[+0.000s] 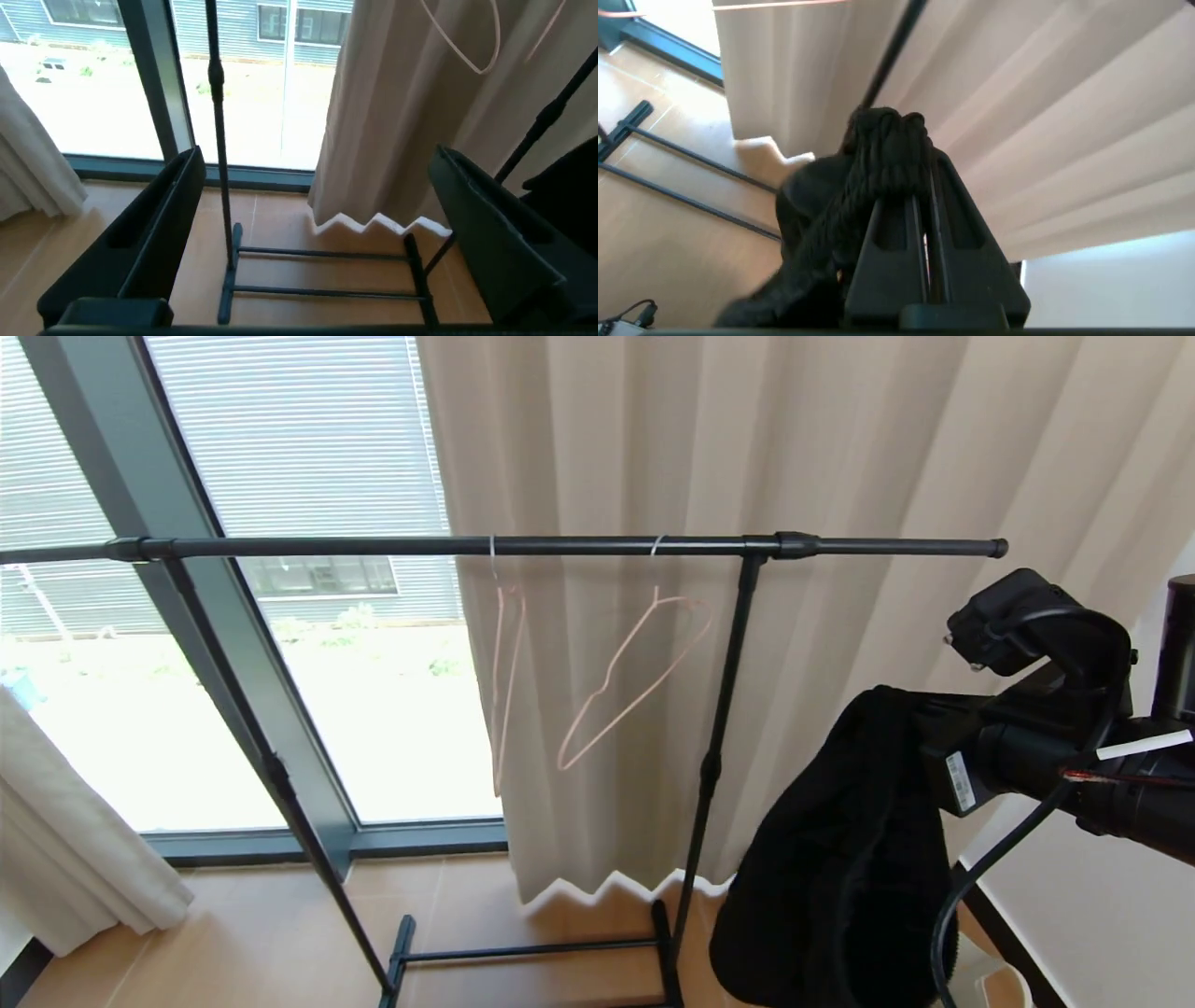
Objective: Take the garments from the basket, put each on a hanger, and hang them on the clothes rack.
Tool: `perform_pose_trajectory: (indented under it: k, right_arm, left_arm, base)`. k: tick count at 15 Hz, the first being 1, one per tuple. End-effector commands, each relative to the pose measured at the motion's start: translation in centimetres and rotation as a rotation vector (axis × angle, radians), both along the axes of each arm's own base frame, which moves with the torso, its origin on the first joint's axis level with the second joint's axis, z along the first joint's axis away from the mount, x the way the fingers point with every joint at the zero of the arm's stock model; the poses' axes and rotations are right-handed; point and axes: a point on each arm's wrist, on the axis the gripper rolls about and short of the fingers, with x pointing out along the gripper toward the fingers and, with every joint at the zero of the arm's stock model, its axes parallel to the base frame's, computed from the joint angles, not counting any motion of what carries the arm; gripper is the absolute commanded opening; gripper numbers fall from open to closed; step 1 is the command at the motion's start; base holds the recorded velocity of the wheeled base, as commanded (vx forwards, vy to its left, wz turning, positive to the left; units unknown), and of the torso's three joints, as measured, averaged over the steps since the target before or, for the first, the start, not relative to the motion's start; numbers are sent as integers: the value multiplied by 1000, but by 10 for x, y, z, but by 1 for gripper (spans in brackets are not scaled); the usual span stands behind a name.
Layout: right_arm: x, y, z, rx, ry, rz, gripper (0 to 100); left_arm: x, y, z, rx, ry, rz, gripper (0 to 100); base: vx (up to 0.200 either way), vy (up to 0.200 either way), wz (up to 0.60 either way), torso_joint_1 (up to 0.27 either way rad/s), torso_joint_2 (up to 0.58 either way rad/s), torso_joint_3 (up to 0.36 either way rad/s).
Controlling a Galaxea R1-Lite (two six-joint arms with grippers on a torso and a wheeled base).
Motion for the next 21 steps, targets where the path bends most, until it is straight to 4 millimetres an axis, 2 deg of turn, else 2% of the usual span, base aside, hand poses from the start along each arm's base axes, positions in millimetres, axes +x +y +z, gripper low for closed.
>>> perform_pose_trajectory:
  k: [1,7,9,10,11,12,15,16,17,18,21]
  right_arm:
    - [-2,-1,-1,-2,3,0,0]
    - [-1,-1,-4,-13,11,-6,0]
    - [0,10,-6,-31,16,8,0]
    - [1,22,-3,-38,5,17,0]
    - [1,22,-3,-38,5,17,0]
    - [12,40,13,14,-17,40,0]
    - [28,52,30,137,134,-44,0]
    - [34,57,32,204,185,-89,0]
    - [38,60,30,234,212,-111,0]
    - [44,72,25,310,273,-162,0]
    - [44,93,28,363,281,-172,0]
  left_arm:
    - [0,0,0,-1,2,-1,100]
    - [0,0,0,2,5,-4,100]
    - [4,0,2,3,51,-4,100]
    - [14,0,4,3,177,-12,100]
    - [14,0,4,3,177,-12,100]
    - [31,-2,14,-11,329,-132,100]
    - [88,-20,62,-254,562,-249,100]
    - [105,-32,70,-314,631,-281,100]
    - [111,-37,72,-326,661,-301,100]
    - [125,-58,72,-348,752,-364,100]
    - [141,-91,77,-387,820,-480,100]
  base:
    - [0,0,0,0,0,0]
    - [0,0,0,0,0,0]
    - [0,0,0,0,0,0]
    - [0,0,0,0,0,0]
    - [0,0,0,0,0,0]
    - [0,0,0,0,0,0]
    - [0,0,0,0,0,0]
    - [0,0,0,0,0,0]
    - [0,0,0,0,0,0]
    - [0,0,0,0,0,0]
    - [0,0,0,0,0,0]
